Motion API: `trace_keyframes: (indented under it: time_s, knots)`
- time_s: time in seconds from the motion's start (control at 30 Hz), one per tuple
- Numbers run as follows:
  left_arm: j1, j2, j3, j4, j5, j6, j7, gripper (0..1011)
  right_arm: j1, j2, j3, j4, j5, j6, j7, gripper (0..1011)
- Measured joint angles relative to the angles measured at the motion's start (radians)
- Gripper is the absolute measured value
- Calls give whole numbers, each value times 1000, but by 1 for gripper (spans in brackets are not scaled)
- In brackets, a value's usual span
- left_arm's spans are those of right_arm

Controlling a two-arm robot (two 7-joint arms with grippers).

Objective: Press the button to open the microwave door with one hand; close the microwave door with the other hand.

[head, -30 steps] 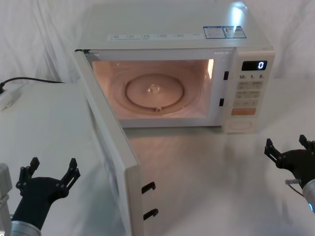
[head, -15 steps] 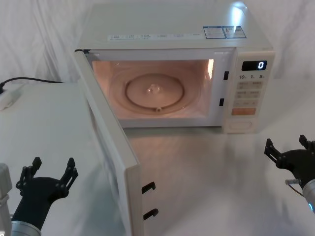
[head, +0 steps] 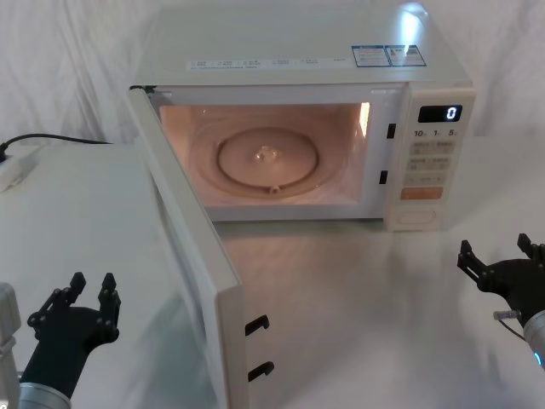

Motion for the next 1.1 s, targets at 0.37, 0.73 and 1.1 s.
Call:
trace_keyframes:
  time_s: [0.37, 0.73, 1.1]
  knots:
    - [-11, -13, 1, 6, 8, 4, -13, 97, 0, 0, 0, 0, 0, 0, 0, 1002]
    - [7, -7, -33, -43, -33, 63, -100, 0, 0, 0, 0, 0, 0, 0, 0, 1002]
    - [73, 75, -113, -134, -172, 148, -211, 0, 0, 0, 0, 0, 0, 0, 0, 1002]
